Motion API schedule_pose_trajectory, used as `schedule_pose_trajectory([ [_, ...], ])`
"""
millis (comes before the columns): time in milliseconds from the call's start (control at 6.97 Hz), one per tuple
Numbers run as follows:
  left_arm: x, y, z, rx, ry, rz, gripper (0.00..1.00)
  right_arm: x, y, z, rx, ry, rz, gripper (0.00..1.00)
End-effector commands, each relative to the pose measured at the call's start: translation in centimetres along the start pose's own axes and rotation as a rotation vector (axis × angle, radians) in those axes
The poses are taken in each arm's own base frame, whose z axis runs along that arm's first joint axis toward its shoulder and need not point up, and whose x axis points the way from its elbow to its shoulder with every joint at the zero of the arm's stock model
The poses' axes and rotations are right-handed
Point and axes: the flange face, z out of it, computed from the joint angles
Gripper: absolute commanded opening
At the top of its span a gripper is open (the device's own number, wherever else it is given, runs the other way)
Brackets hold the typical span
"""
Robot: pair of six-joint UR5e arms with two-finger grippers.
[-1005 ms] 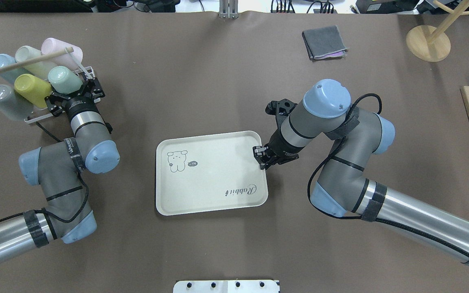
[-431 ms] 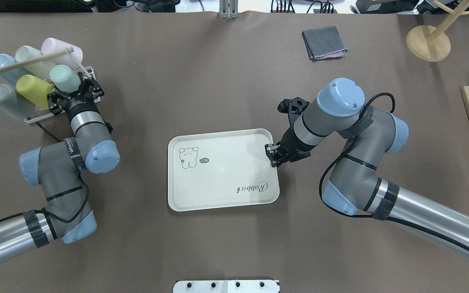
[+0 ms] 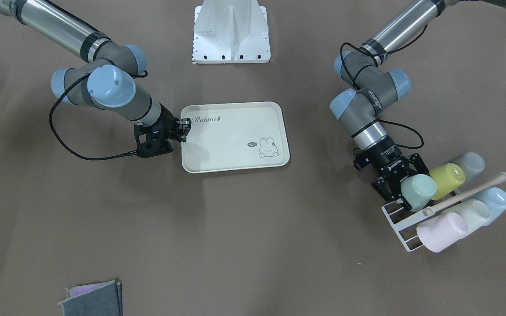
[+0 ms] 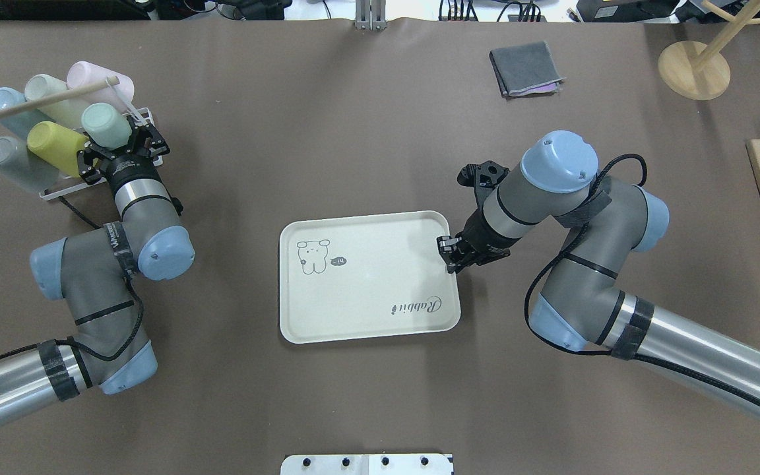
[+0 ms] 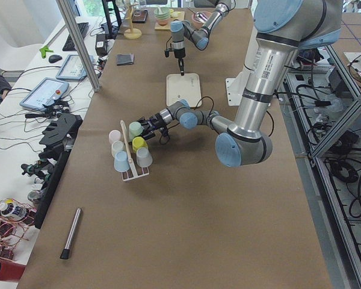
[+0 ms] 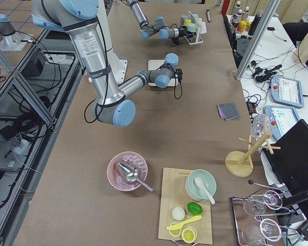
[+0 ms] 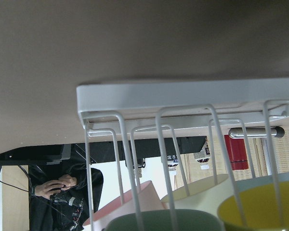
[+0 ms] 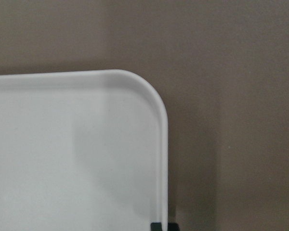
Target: Pick up and place green cup on tray
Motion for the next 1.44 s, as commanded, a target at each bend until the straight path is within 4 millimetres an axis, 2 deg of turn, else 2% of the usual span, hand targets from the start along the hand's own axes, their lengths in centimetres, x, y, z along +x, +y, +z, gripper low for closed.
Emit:
schedule_pose_trajectory([
  [0,-0.7,1.3,-0.6,0.007,-0.063,0.013,0.65,0.2,0.0,0.0,0.002,0.000,0.007,0.30],
  [144,-0.9,1.8,-0.7,0.005,-0.090,0.021,0.65,0.0,-0.2,-0.7,0.005,-0.008,0.008,0.45],
  [287,-0.8,2.5,-1.0,-0.009,-0.097,0.019,0.65,0.4,-1.0,-2.0,0.018,-0.011,0.014,0.67],
  [431,-0.8,3.2,-1.2,-0.011,-0.103,0.020,0.65,1.2,-2.2,-3.4,0.042,-0.008,0.029,0.73],
  [574,-0.7,3.4,-1.2,-0.012,-0.103,0.018,0.65,5.0,-4.3,-6.8,0.060,-0.012,0.079,0.81],
  [718,-0.2,3.9,-1.3,-0.017,-0.105,0.014,0.65,9.3,-5.8,-9.7,0.077,-0.008,0.127,0.82],
  [861,0.1,4.6,-1.7,-0.019,-0.112,0.017,0.65,14.1,-7.1,-12.8,0.102,0.005,0.079,0.82],
  [1005,0.7,5.6,-2.2,-0.021,-0.121,0.018,0.65,20.2,-8.1,-16.3,0.129,0.057,0.031,0.82],
  [1148,0.7,6.6,-2.8,-0.022,-0.132,0.015,0.65,24.8,-8.9,-19.3,0.118,0.132,0.004,0.82],
  [1292,0.8,7.9,-3.1,-0.026,-0.139,0.014,0.65,29.2,-9.5,-23.3,0.097,0.207,-0.041,0.82],
])
